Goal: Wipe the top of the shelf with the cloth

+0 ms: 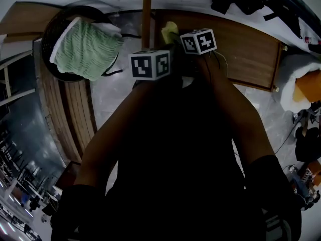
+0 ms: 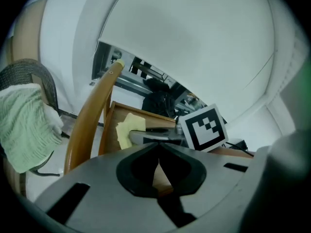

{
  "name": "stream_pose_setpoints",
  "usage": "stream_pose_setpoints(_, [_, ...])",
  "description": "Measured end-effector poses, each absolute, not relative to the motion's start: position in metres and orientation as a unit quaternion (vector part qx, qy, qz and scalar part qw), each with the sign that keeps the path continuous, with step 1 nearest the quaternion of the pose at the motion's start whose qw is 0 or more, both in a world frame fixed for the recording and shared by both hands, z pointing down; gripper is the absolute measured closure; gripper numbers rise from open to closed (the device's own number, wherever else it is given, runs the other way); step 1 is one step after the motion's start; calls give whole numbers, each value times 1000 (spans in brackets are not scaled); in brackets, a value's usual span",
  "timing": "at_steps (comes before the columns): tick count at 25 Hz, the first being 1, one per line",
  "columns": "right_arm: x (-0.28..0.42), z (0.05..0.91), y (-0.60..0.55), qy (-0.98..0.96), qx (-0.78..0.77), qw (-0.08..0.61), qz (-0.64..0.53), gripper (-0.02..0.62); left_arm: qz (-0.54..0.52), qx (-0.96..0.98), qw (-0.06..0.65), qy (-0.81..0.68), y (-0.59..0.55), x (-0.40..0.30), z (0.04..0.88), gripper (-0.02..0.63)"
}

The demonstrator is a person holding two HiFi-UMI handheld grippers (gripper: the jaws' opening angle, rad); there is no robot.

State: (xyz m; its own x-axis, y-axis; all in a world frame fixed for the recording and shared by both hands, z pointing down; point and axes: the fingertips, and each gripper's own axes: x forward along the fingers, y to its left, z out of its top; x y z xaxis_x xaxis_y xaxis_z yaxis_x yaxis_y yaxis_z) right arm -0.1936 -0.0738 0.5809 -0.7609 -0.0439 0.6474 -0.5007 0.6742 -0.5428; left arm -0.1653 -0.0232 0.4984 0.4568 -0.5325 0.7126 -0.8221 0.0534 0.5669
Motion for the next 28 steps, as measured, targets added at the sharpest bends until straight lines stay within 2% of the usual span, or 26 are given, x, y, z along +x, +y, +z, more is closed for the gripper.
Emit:
stream_pose_setpoints(10, [-222,613,-54,-852,120,332,385,546,140,660,541,-502,-18,-179,507,594])
stream_pose_setpoints(19, [-227,622,-47,-844,110,386,356,546,137,637,553,-520,-12,-193,513,594])
stream_pose_setpoints(28, [-173,623,-60,-833,148,408,342,546,158,632,551,-521,-16,-176,531,594])
